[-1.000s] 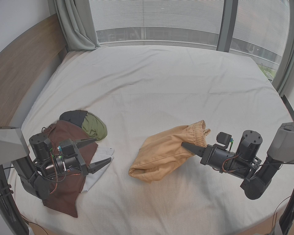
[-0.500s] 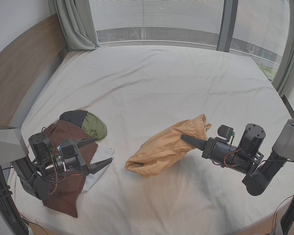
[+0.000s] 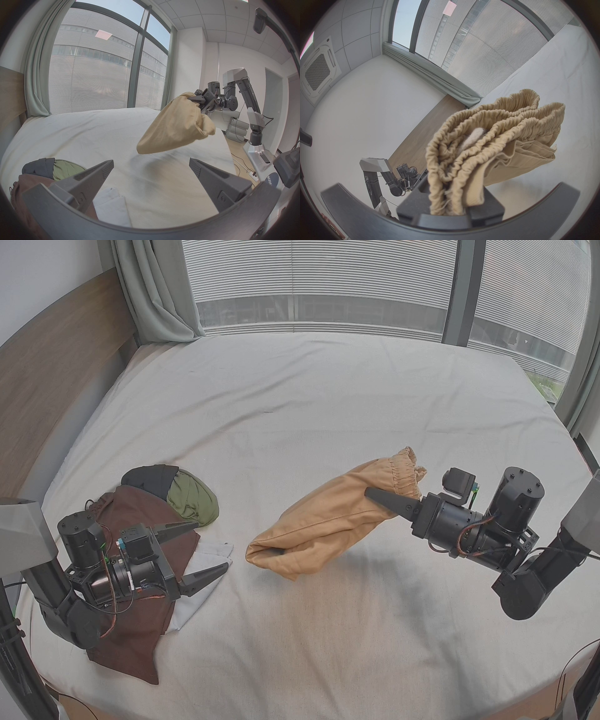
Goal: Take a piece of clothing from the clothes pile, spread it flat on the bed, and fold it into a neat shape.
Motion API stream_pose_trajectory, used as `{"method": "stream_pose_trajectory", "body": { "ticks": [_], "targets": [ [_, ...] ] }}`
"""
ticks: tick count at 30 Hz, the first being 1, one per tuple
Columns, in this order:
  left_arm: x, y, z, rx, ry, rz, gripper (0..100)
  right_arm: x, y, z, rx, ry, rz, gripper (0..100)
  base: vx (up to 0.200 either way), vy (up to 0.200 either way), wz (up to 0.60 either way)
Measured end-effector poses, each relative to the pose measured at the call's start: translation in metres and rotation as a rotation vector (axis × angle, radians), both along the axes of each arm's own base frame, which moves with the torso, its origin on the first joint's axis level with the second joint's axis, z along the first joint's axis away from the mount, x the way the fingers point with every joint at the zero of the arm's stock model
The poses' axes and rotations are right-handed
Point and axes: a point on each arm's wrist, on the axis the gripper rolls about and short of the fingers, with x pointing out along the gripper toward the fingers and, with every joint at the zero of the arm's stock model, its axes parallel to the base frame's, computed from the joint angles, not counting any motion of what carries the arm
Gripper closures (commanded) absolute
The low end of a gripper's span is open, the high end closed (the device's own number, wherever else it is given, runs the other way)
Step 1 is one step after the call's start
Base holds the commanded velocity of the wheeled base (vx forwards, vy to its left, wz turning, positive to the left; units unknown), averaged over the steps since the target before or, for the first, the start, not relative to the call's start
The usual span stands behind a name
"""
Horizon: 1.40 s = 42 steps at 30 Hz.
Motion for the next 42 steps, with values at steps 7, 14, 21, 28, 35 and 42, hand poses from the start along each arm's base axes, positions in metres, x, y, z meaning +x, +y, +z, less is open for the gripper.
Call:
{"method": "stream_pose_trajectory", "body": {
  "ticks": [7,14,21,28,35,42],
  "targets": [
    [-0.001,0.000,-0.001,0.001,0.004,0.001,0,0.019,0.006,0.009,-0.001,-0.001,0.023,100,0.000,0.000,0.00],
    [-0.002,0.001,-0.001,0.002,0.008,0.004,0,0.043,0.004,0.018,0.013,-0.003,0.018,100,0.000,0.000,0.00],
    [-0.002,0.002,-0.002,0.003,0.010,0.005,0,0.069,0.004,0.025,0.013,0.000,-0.003,100,0.000,0.000,0.00],
    [-0.002,0.002,-0.002,0.003,0.011,0.004,0,0.095,0.006,0.036,0.025,-0.020,-0.019,100,0.000,0.000,0.00],
    [-0.003,0.002,-0.002,0.003,0.013,0.005,0,0.124,0.009,0.046,0.042,-0.025,-0.032,100,0.000,0.000,0.00],
    [-0.004,0.002,-0.004,0.003,0.022,0.006,0,0.153,0.015,0.034,0.038,-0.004,-0.041,100,0.000,0.000,0.00]
  ]
}}
